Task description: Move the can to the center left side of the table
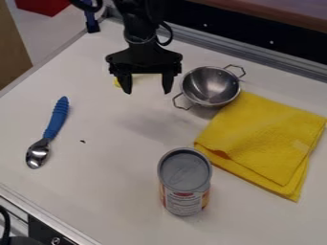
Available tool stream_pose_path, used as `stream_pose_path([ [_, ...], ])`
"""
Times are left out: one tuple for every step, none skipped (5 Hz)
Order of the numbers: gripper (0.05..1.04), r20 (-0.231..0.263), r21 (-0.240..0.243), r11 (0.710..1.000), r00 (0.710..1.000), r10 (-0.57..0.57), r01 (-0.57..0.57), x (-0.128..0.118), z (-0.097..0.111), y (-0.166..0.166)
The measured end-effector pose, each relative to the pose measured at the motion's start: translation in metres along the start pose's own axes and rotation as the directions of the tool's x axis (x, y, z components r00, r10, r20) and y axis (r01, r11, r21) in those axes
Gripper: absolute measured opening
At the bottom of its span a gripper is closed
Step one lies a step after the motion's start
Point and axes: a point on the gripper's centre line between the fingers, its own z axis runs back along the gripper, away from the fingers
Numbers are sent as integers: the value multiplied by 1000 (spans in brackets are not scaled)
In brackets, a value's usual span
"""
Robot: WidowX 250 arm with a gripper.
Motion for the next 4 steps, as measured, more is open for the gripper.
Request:
stream_pose_path([
  [999,-27,-8,999,999,-44,43,1,17,22],
  [999,-101,22,998,993,-57,60,-7,19,52],
  [999,-107,33,997,992,-60,64,-10,27,75],
  [999,-128,6,996,988,-87,89,-29,36,75],
])
